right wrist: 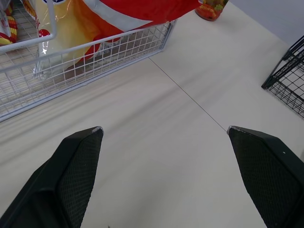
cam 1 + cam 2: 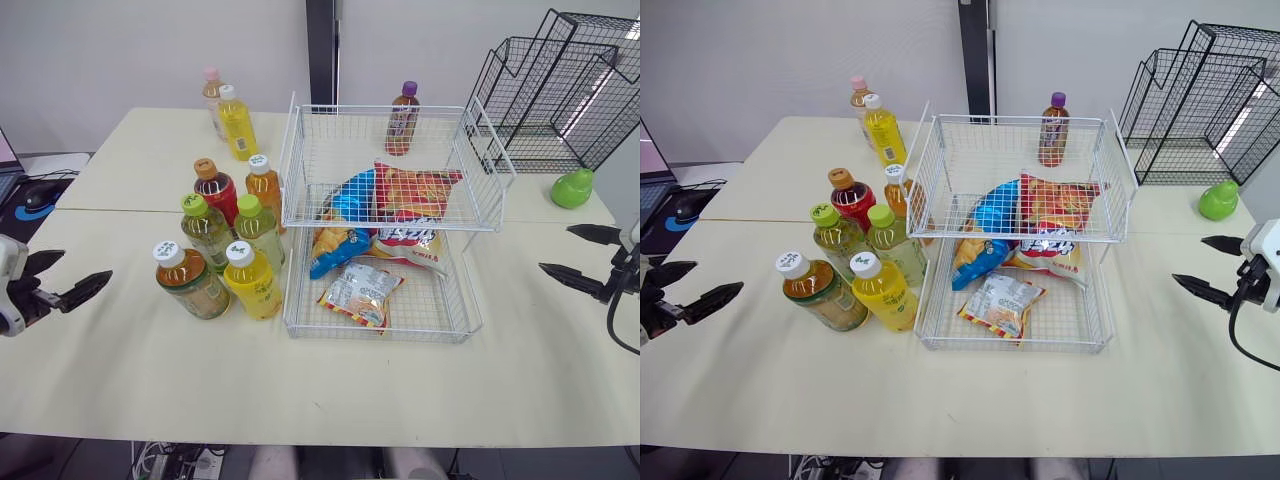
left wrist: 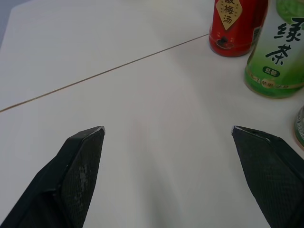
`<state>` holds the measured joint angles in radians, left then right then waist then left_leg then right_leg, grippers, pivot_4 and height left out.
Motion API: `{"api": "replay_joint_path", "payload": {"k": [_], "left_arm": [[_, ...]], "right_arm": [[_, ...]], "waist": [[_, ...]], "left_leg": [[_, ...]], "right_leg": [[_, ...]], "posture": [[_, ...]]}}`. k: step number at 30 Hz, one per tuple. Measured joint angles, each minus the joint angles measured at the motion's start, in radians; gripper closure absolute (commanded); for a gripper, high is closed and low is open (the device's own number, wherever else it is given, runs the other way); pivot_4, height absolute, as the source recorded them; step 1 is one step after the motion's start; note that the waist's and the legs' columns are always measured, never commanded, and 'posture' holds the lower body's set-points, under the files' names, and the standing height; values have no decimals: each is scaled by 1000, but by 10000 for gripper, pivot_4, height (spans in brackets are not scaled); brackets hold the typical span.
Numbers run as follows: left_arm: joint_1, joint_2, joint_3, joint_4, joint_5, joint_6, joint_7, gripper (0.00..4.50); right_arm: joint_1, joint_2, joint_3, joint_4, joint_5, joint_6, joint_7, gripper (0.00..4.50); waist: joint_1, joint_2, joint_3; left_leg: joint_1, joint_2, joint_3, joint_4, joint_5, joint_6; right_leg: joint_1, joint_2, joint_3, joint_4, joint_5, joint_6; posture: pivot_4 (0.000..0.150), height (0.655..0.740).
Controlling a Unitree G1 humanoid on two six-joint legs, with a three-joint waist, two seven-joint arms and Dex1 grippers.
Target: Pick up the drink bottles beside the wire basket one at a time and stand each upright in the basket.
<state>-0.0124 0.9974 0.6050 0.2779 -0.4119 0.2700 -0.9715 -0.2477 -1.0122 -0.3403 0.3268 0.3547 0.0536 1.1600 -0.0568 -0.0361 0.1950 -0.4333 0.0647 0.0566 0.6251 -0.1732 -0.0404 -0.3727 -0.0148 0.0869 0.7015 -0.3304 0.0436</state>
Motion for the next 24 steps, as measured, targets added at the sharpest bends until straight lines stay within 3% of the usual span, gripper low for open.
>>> {"api": "replay_joint_path", "payload": {"k": [10, 16, 20, 24], "left_arm": [[28, -4, 14, -84, -54, 91, 0, 576], [18, -4, 11, -93, -58, 118, 1, 576], [53, -10, 19, -159, -65, 145, 1, 576], [115, -39, 56, -222, -86, 184, 6, 576]], "right_arm": [[70, 12, -5, -107, 36, 30, 13, 0], [158, -9, -101, -416, 195, 203, 29, 0], [67, -52, -170, -619, 392, 385, -30, 0], [-88, -71, -149, -695, 524, 483, -78, 0]], "waist": [[0, 0, 0], [2, 0, 0], [-4, 0, 0], [-3, -2, -1]], "left_leg": [[0, 0, -1, 0, 0, 0], [0, 1, -2, 0, 0, 0], [0, 2, -2, 0, 0, 0], [0, 3, -2, 0, 0, 0]], "right_leg": [[0, 0, 0, 0, 0, 0], [1, 0, 0, 1, 0, 0], [1, -1, 0, 1, 0, 0], [0, -3, -1, 1, 0, 0]], "posture": [[1500, 7207], [1500, 7207], [1500, 7207], [1500, 7207]]}}
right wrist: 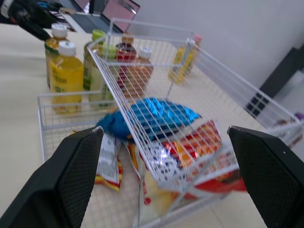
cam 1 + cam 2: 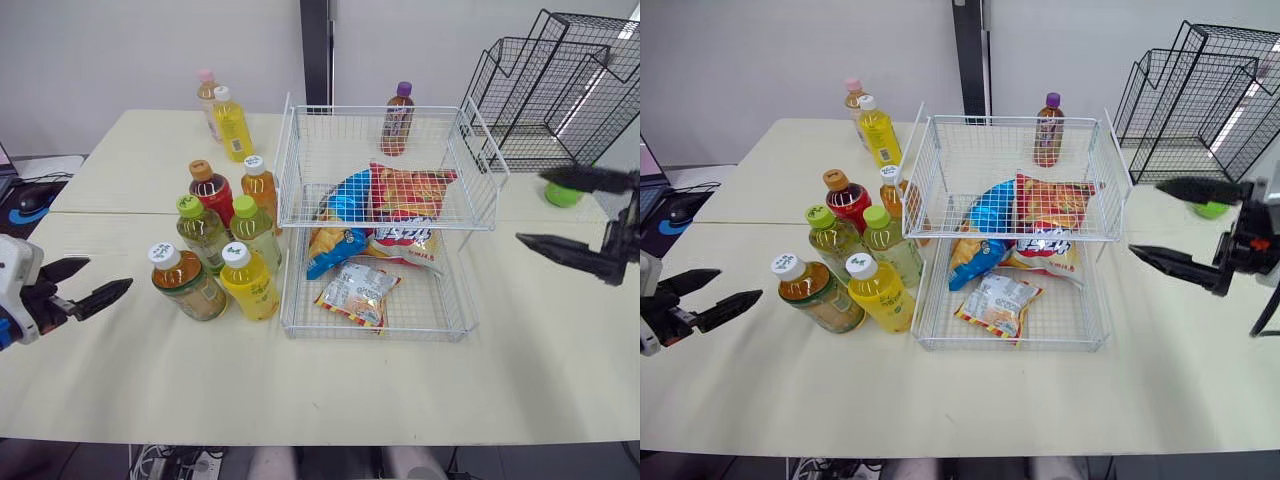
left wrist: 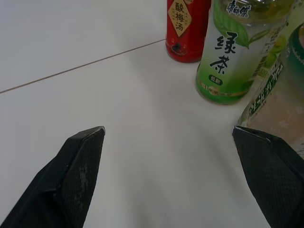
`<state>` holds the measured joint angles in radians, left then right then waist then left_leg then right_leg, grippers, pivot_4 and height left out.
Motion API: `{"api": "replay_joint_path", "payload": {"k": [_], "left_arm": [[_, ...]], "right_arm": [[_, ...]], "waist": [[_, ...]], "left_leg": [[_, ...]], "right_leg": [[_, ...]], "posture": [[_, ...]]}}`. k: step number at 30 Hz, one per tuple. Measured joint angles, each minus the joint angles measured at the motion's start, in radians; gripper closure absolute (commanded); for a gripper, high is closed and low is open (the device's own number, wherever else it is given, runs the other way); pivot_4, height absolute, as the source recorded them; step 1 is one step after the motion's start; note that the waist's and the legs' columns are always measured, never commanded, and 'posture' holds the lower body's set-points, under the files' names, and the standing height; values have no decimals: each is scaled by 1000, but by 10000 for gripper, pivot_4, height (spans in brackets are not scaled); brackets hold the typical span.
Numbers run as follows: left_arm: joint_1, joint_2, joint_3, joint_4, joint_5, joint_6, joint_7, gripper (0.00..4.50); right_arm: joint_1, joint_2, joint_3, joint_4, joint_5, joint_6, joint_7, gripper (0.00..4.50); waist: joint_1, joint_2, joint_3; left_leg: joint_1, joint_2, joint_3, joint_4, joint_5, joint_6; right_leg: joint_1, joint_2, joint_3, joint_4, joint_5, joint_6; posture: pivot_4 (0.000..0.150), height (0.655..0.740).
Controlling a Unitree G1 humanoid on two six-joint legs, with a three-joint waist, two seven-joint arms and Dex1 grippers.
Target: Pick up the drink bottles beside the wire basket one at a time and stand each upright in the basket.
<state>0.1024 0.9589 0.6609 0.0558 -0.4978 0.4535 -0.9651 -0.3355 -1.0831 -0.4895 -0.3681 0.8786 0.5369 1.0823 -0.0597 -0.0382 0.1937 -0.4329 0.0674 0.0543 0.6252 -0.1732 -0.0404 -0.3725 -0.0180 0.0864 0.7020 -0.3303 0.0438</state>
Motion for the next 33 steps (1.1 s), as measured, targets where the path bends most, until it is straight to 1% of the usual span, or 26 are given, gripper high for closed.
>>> {"api": "replay_joint_path", "payload": {"k": [3, 5, 8, 10, 12, 15, 18, 20, 22, 25, 28, 33], "left_arm": [[53, -20, 50, -78, -16, 39, 18, 576], [95, -38, 93, -153, -39, 75, 32, 576], [158, -87, 164, -316, -111, 169, 70, 576], [173, -116, 195, -393, -165, 225, 106, 576], [201, -187, 250, -547, -268, 305, 189, 576], [219, -283, 265, -728, -390, 369, 329, 576], [205, -365, 246, -823, -438, 374, 480, 576], [168, -408, 178, -878, -421, 365, 586, 576], [115, -414, 110, -912, -377, 355, 682, 576], [52, -413, 39, -917, -329, 349, 780, 576], [-9, -398, -47, -903, -275, 366, 849, 576], [-76, -389, -135, -868, -219, 372, 894, 576]], "right_arm": [[-143, 31, 130, -11, 24, 22, 7, 0], [-212, 71, 225, -13, 24, 26, 29, 0], [-281, 136, 356, -12, 6, 28, 78, 0], [-307, 164, 394, 1, -4, 26, 94, 0], [-326, 201, 429, 16, -17, 20, 111, 0], [-327, 222, 463, 24, -39, 17, 139, 0], [-327, 225, 471, 34, -64, 12, 161, 0], [-326, 228, 471, 47, -76, 6, 172, 0], [-327, 230, 473, 49, -83, 2, 184, 0], [-326, 231, 473, 49, -92, 0, 189, 0], [-326, 232, 473, 49, -99, 0, 191, 0], [-326, 231, 471, 48, -102, 0, 192, 0]], "waist": [[-1, -2, -1], [0, -3, -2], [4, -4, -2], [8, -4, -2], [9, -5, -3], [11, -6, -3], [11, -6, -3], [15, -6, -3], [19, -7, -4], [20, -7, -4], [25, -7, -4], [25, -7, -4]], "left_leg": [[0, 0, 1, 0, 0, 0], [0, 1, 1, 0, 0, 0], [-1, 0, 0, 0, 0, 1], [-1, -1, 0, 0, -1, 1], [-1, -1, -3, 1, -1, 2], [-1, -2, -8, 2, -1, 2], [-1, -3, -10, 3, -1, 2], [-1, -4, -12, 4, -1, 2], [-1, -4, -13, 4, -1, 2], [-1, -4, -13, 4, -1, 2], [-1, -5, -13, 4, -1, 2], [-1, -5, -13, 4, -1, 2]], "right_leg": [[-1, -1, 1, 0, 0, 0], [-1, -1, 1, 0, 0, 0], [-1, -1, 0, -1, 0, 0], [0, -1, 0, -2, 0, 0], [1, -2, 0, -2, 0, 0], [2, -2, -1, -3, 1, 1], [4, 0, -1, -3, 1, 1], [5, 3, -2, -3, 1, 1], [6, 3, -2, -3, 1, 2], [6, 4, -2, -3, 1, 2], [6, 6, -2, -3, 1, 1], [6, 7, -1, -3, 1, 1]], "posture": [[1500, 7207], [1500, 7207], [1500, 7207], [1500, 7207], [1500, 7207], [1500, 7207], [1500, 7207], [1500, 7207], [1500, 7207], [1500, 7207], [1500, 7207], [1500, 7207]]}}
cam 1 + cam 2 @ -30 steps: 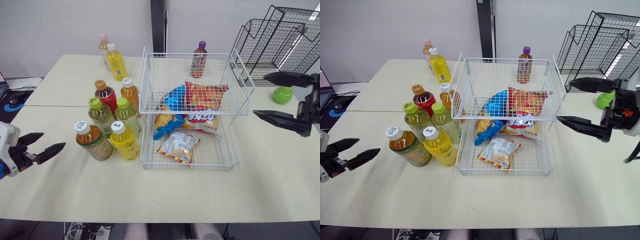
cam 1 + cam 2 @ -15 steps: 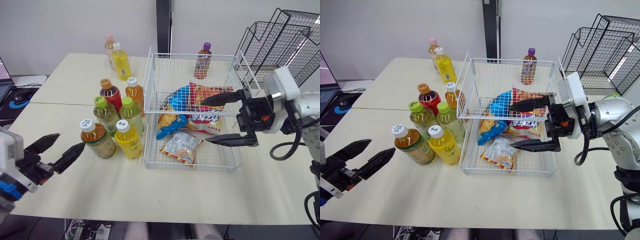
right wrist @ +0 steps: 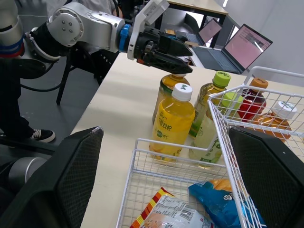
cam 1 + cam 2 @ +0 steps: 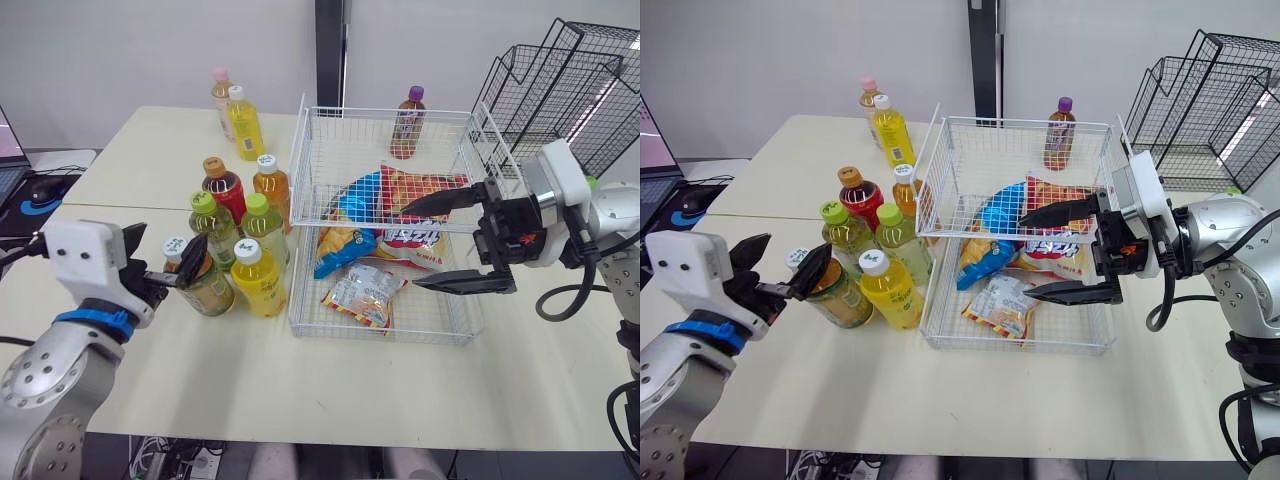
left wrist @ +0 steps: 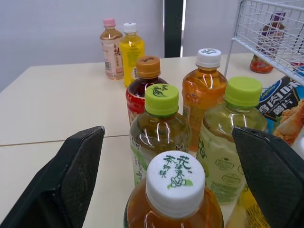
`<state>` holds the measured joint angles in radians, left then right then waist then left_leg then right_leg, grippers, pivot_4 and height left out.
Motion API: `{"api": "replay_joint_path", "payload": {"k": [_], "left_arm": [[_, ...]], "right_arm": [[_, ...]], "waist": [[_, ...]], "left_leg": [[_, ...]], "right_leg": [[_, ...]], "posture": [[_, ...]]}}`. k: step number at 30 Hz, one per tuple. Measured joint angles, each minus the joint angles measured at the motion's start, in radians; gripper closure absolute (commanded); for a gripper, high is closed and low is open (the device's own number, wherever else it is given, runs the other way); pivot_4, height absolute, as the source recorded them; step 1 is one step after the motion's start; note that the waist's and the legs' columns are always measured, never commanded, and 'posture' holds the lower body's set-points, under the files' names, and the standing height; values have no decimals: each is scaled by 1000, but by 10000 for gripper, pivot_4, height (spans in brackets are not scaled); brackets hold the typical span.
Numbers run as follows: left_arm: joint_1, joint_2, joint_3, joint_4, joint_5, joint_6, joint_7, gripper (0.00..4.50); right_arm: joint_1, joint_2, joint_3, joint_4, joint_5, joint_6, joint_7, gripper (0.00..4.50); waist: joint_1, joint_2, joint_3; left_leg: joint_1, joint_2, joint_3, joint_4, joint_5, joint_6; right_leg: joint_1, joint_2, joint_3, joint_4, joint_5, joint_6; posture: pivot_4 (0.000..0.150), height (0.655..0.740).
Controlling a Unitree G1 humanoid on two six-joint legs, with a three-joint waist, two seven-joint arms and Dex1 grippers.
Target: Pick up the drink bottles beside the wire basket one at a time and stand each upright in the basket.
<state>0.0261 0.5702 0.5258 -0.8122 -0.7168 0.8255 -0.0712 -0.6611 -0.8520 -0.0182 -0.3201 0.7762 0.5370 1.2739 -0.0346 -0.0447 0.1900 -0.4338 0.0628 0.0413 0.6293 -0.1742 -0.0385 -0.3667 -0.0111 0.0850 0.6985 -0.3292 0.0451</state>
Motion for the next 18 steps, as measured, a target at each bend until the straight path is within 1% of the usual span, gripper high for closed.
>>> {"api": "replay_joint_path", "payload": {"k": [4, 8, 11, 13, 18], "left_arm": [[-15, 0, -36, 29, 44, 1, 18, 576], [-14, -8, -60, 32, 55, 2, 17, 576], [-19, -10, -81, 32, 57, 13, 19, 6692], [-25, -18, -93, 32, 58, 21, 22, 12315], [-50, -24, -98, 32, 62, 32, 40, 28268]], "right_arm": [[3, -3, -1, 0, -1, 0, 0, 0], [4, -6, -2, -1, -2, 2, -1, 0], [4, -7, -4, -6, -2, 9, -8, 0], [4, -7, -6, -9, -2, 15, -10, 0], [4, -7, -21, -13, -2, 20, -12, 0]], "waist": [[0, 0, 0], [1, 0, 0], [2, 0, 0], [2, 0, 0], [2, 0, 0]], "left_leg": [[0, 0, 0, 0, 0, 0], [0, 1, 0, 0, 0, 0], [0, 0, 0, 0, 0, 0], [0, 0, 0, 0, 0, 0], [0, 0, 0, 0, 0, 0]], "right_leg": [[0, 0, 0, 0, 0, 0], [0, 0, 0, 0, 0, 0], [0, 0, 0, 0, 0, 0], [0, 0, 0, 0, 0, 0], [0, 0, 0, 0, 0, 0]], "posture": [[1500, 7207], [1500, 7207], [1500, 7207], [1500, 7207], [1500, 7207]]}}
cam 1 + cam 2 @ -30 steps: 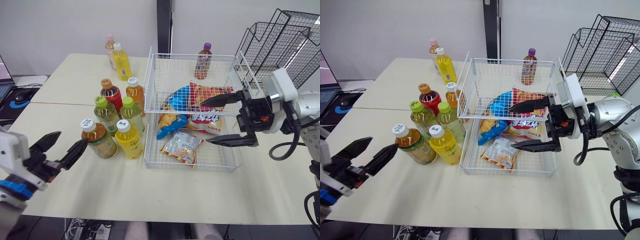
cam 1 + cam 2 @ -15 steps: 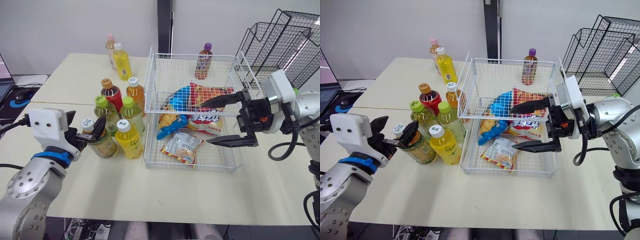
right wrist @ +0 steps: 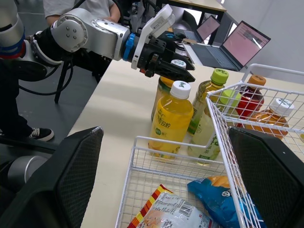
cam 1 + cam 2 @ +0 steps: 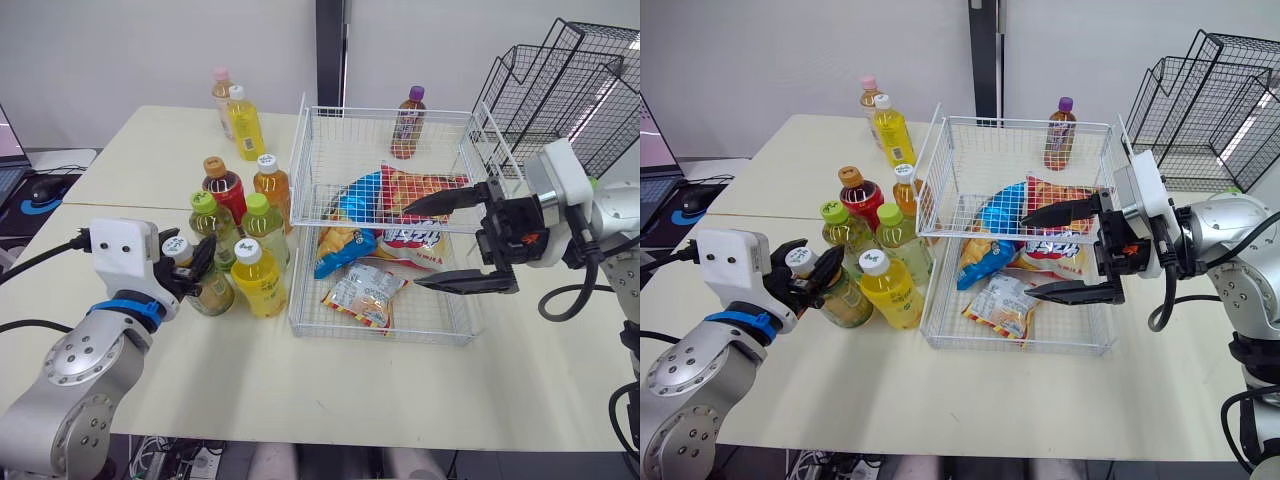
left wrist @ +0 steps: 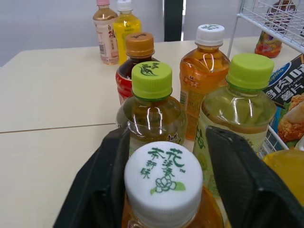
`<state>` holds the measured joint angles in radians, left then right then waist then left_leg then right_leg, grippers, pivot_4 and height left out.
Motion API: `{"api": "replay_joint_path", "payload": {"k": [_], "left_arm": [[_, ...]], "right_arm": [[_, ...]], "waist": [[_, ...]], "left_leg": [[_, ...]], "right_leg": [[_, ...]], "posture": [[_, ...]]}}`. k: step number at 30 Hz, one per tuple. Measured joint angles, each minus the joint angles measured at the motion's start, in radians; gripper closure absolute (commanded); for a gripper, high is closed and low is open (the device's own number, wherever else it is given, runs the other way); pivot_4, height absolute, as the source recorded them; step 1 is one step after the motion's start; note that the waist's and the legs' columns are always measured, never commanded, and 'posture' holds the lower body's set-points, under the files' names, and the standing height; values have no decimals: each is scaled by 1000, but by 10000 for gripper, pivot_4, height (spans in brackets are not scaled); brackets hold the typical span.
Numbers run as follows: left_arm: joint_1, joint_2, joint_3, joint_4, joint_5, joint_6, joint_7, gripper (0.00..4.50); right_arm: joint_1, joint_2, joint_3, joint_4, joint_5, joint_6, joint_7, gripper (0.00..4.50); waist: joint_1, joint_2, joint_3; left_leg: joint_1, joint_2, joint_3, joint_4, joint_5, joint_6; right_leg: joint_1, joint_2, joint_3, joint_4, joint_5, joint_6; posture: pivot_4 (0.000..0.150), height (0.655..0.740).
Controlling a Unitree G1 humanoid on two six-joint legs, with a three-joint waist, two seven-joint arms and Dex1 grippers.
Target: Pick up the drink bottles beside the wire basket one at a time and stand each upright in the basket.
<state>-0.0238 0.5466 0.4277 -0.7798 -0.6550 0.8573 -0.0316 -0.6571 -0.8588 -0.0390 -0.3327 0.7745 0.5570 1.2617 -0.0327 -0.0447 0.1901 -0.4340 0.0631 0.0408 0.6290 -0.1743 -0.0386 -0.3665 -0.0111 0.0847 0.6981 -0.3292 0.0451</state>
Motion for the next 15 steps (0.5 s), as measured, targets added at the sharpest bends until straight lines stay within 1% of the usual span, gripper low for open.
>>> {"api": "replay_joint_path", "payload": {"k": [1, 5, 7, 8, 10, 11, 12, 13, 15], "left_arm": [[-2, 0, 0, 0, 1, 4, 1, 31224], [4, 1, 12, -1, -1, 5, -8, 31181], [23, 19, 42, -2, -25, 4, -50, 31181], [30, 47, 62, 1, -50, 6, -88, 31181], [21, 159, 135, 42, -146, 23, -206, 31181], [2, 198, 168, 56, -187, 33, -248, 31181], [-31, 264, 195, 91, -229, 48, -298, 31181], [-69, 357, 215, 133, -268, 69, -356, 31181], [-145, 496, 241, 210, -318, 102, -449, 31181]], "right_arm": [[0, 0, -2, -1, 0, 0, 0, 0], [0, 0, -16, -9, 0, 3, -5, 0], [0, 0, -20, -14, 0, 4, -7, 0], [0, 0, -21, -15, 0, 4, -11, 0], [0, -4, -38, -14, 1, 12, -24, 0], [1, -8, -50, -15, 3, 20, -28, 0], [0, -16, -61, -14, 6, 28, -34, 0], [0, -26, -68, -15, 10, 39, -43, 0], [-1, -37, -89, -17, 25, 57, -59, 0]], "waist": [[0, 0, 0], [0, 0, 0], [-1, 0, 0], [-1, 0, 0], [-1, -1, 2], [0, -1, 2], [1, -2, 2], [3, -3, 3], [3, -3, 3]], "left_leg": [[0, 0, 0, 0, 0, 0], [0, 0, 0, 0, 0, 0], [0, 0, 0, 0, 0, 0], [-1, 0, 0, 0, 0, 0], [-1, 1, -1, 0, 0, -1], [-1, 1, -1, -1, 0, 0], [-2, 1, -2, 0, 0, -1], [-2, 1, -3, 0, 0, -1], [-2, 1, -4, -1, 0, -1]], "right_leg": [[0, 0, 0, 0, 0, 0], [0, 0, 0, 0, 0, 0], [-1, 0, 0, 0, 0, 0], [-1, 1, 0, 0, 0, 0], [-3, 2, -2, 0, 0, -1], [-3, 2, -2, 0, -1, -2], [-3, 2, -3, 0, -1, -2], [-6, 2, -6, -1, -1, -2], [-6, -2, -11, -2, -2, -4]], "posture": [[1500, 7207], [1500, 7207], [1500, 7207], [1500, 7207], [1500, 7207], [1500, 7207], [1500, 7207], [1500, 7207], [1500, 7207]]}}
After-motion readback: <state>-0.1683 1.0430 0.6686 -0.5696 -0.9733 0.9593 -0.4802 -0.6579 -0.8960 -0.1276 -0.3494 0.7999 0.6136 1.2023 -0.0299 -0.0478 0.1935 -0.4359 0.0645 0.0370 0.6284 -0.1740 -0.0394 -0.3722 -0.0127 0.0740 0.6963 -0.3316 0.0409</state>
